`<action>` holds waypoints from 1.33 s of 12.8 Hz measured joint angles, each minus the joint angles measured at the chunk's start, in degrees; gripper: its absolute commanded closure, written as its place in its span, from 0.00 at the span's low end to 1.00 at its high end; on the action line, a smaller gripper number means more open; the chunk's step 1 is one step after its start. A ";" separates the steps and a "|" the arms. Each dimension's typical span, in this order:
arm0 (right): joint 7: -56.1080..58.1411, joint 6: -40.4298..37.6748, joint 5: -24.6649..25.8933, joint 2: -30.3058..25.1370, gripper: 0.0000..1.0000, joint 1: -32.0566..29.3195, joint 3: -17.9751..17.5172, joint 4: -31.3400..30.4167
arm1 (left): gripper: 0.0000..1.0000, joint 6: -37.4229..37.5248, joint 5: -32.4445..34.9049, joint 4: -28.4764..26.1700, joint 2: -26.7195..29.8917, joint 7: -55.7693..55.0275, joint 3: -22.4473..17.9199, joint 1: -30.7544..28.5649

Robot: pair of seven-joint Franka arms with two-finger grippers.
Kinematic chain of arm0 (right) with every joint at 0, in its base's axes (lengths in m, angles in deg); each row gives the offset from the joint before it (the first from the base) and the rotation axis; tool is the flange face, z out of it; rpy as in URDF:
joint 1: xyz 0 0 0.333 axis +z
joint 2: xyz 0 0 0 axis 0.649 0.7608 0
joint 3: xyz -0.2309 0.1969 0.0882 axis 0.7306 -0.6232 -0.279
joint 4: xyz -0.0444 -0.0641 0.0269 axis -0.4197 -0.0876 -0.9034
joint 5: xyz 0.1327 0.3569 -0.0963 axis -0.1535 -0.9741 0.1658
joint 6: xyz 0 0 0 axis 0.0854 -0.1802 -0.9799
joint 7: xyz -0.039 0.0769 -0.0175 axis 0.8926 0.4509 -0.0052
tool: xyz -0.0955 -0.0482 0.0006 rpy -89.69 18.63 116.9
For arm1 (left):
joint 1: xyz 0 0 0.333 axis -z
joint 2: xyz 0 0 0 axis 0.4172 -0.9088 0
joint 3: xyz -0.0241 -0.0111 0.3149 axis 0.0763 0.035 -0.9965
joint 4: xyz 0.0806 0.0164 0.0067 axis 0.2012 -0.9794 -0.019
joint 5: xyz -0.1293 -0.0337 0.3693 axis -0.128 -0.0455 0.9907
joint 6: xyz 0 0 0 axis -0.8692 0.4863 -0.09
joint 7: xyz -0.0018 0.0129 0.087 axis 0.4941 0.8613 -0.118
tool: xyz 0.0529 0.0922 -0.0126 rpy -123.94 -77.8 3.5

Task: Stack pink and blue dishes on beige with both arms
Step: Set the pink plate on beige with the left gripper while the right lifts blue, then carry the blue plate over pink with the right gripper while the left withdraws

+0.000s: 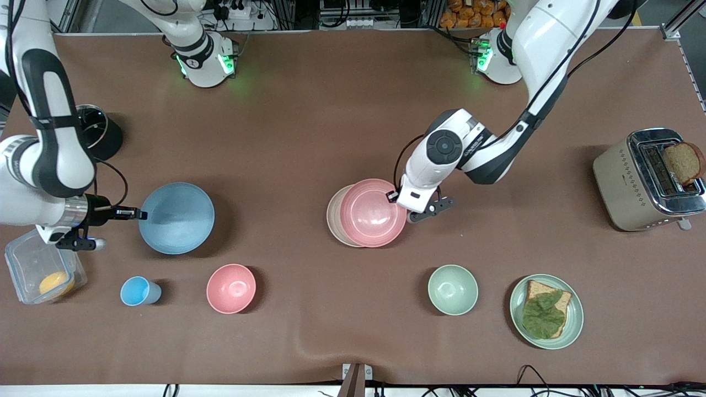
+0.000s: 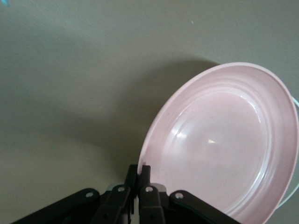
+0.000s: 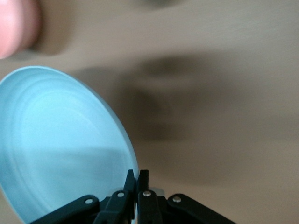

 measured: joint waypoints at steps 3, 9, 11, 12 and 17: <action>-2.99 -6.21 -3.47 -1.71 1.00 3.87 -0.61 1.97 | 1.00 -0.19 0.09 1.76 -2.02 -1.21 -0.01 1.97; -21.59 2.70 -6.55 -0.65 1.00 18.98 -2.07 2.37 | 0.00 -0.22 0.10 2.22 -2.18 -1.46 -0.14 2.33; -25.51 4.78 -6.56 0.87 1.00 22.27 -2.08 2.21 | 0.00 -0.48 0.73 4.06 -1.87 -1.46 -0.35 1.79; -26.25 5.21 -6.69 1.62 1.00 22.81 -2.07 2.14 | 0.00 -0.48 1.74 5.56 -0.93 -1.27 -0.46 0.71; -34.94 12.48 -9.95 6.04 1.00 29.14 -2.19 1.88 | 0.00 14.71 2.64 8.23 15.29 19.64 -0.38 -11.68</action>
